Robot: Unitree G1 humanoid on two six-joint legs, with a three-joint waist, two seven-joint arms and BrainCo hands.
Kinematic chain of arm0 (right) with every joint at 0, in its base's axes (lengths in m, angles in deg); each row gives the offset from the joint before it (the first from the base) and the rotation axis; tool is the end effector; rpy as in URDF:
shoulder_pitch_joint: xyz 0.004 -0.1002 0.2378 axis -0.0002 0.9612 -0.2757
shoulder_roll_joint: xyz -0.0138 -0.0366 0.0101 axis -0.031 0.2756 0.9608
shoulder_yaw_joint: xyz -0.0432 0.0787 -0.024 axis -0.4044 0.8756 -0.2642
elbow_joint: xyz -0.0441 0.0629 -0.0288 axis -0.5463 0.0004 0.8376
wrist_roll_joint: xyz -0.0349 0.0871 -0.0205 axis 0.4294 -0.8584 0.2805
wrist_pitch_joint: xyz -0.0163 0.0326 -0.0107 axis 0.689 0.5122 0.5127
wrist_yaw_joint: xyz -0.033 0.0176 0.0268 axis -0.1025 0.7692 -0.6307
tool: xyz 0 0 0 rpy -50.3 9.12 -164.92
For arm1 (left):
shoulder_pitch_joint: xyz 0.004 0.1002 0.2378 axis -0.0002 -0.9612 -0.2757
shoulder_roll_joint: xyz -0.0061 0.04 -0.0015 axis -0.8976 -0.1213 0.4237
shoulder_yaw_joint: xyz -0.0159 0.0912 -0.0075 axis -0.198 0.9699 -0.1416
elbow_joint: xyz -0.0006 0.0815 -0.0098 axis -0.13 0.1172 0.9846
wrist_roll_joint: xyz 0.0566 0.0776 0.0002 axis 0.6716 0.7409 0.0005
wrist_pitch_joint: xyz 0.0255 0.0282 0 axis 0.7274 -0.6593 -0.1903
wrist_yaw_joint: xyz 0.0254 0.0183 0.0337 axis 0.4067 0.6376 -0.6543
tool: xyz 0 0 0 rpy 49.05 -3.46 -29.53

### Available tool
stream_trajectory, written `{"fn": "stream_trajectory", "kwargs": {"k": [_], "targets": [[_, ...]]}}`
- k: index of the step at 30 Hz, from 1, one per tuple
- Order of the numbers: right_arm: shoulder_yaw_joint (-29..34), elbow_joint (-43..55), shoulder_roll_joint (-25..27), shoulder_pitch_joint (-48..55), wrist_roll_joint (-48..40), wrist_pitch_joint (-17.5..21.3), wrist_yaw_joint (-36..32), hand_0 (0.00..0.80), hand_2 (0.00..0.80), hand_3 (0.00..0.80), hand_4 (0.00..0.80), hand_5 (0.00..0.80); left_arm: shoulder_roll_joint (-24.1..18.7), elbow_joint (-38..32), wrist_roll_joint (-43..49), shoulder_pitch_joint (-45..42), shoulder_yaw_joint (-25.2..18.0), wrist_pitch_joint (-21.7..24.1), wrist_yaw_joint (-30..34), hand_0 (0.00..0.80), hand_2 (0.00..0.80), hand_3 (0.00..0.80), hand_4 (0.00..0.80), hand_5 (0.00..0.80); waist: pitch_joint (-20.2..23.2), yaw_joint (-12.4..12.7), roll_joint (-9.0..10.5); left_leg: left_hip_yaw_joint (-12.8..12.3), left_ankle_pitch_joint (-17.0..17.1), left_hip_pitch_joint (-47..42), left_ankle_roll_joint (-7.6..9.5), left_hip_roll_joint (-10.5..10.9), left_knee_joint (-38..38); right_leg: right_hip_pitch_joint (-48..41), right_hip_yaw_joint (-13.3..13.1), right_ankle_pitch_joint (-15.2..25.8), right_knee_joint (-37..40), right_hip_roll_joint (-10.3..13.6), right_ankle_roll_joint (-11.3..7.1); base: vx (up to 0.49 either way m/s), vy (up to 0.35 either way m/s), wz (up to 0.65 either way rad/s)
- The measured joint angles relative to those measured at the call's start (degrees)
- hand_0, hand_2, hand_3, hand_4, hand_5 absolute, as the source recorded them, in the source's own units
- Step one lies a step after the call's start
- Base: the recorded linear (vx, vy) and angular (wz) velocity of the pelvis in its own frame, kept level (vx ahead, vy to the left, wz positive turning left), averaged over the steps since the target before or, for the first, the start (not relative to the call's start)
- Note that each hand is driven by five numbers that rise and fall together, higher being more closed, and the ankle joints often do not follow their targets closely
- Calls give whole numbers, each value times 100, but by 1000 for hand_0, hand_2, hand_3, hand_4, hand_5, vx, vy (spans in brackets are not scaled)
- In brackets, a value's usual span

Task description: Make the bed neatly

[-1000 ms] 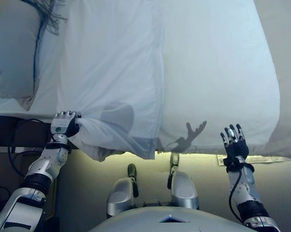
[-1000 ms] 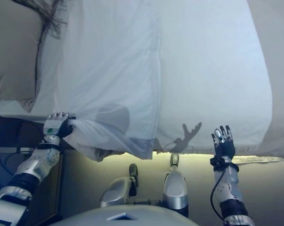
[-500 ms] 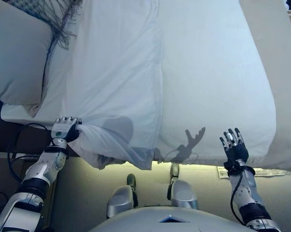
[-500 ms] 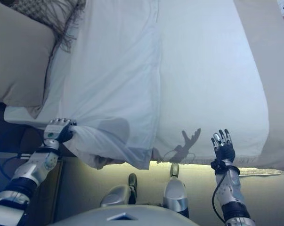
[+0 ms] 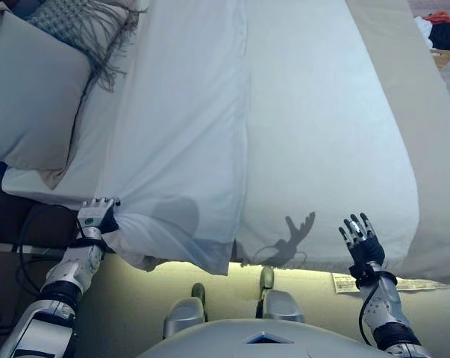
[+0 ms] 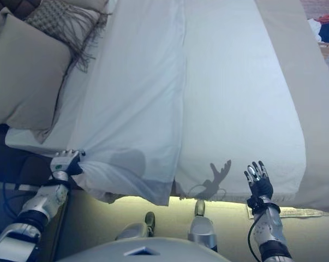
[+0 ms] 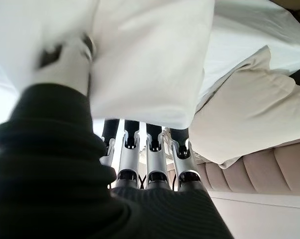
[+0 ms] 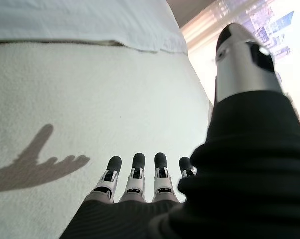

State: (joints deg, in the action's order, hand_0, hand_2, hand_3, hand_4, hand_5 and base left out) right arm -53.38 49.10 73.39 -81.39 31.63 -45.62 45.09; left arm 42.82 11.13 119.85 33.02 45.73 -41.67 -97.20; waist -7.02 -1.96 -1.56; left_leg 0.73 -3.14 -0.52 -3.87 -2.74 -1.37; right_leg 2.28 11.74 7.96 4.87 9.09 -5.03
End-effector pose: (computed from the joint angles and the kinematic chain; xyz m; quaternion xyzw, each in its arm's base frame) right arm 0.1195 -0.2799 -0.0347 0.2388 0.1371 -0.1611 0.9478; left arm 0.1690 0.2959 -0.0137 0.7196 0.1328 -0.0192 0.6813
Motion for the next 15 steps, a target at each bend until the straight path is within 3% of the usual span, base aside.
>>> {"fn": "stream_trajectory", "kwargs": {"k": [15], "targets": [[-6,-8,-65,2,62,91,134,0,0,0,0,0,33,172,242,-76,-2,-110,0,0,0,0,0,0,288,14,-22,171,49,-196,-62,-87,223,-105,50,-70,8,-91,34,11,-11,0]]}}
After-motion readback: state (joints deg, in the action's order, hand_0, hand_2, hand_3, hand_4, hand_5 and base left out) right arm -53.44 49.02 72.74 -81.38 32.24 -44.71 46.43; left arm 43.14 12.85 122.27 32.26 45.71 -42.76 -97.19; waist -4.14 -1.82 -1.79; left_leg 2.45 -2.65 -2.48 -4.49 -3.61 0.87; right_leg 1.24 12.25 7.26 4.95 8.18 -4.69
